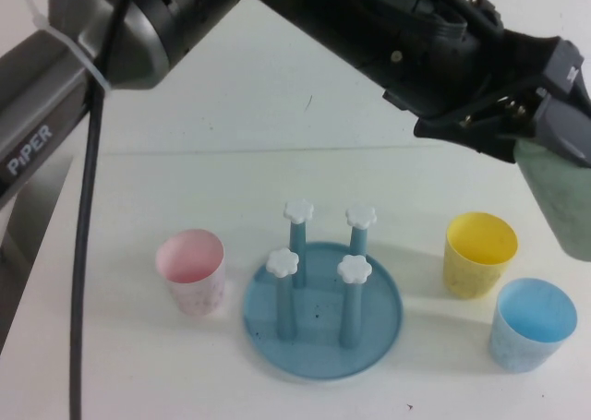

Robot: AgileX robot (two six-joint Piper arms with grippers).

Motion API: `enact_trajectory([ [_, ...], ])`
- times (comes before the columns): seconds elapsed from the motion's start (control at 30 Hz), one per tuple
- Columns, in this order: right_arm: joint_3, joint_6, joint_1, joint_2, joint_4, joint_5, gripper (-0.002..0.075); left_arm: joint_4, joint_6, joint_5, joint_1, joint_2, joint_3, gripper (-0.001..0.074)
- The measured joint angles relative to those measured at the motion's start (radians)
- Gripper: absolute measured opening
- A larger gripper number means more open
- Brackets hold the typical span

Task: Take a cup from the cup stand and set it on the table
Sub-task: Hand over the cup

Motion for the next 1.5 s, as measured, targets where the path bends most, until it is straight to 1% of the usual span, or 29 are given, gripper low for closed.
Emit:
enact_trajectory([
  [0.2,0.000,0.073,0.000,0.000,0.004,-0.042,0.0512,-0.017,0.040,-0.004,0.021,-0.073,0.122,0.0515],
  [0.43,0.000,0.107,0.000,0.000,0.004,-0.038,0.0512,-0.088,0.074,-0.006,0.107,-0.152,0.169,0.0515],
  [0.53,0.007,0.109,0.000,0.000,0.008,-0.019,0.0512,-0.102,0.076,-0.006,0.126,-0.170,0.171,0.0515],
  [0.8,0.067,0.109,0.000,0.000,0.010,-0.013,0.0512,-0.095,0.080,-0.008,0.126,-0.174,0.173,0.0515],
  [1.0,0.067,0.100,0.000,0.000,0.039,-0.013,0.0512,-0.100,0.076,-0.008,0.126,-0.174,0.173,0.0515],
  [1.13,0.067,0.013,0.000,0.000,0.146,-0.002,0.0512,-0.151,0.073,-0.008,0.111,-0.174,0.173,0.0515],
  [1.27,0.067,-0.110,0.000,0.000,0.257,0.004,0.0512,-0.223,0.073,-0.010,0.071,-0.168,0.173,0.0515],
  [1.37,0.067,-0.157,0.000,0.000,0.274,0.004,0.0512,-0.251,0.073,-0.012,0.033,-0.165,0.173,0.0515],
  [1.5,0.067,-0.173,0.000,0.000,0.280,0.013,0.0512,-0.257,0.072,-0.012,-0.028,-0.166,0.173,0.0515],
])
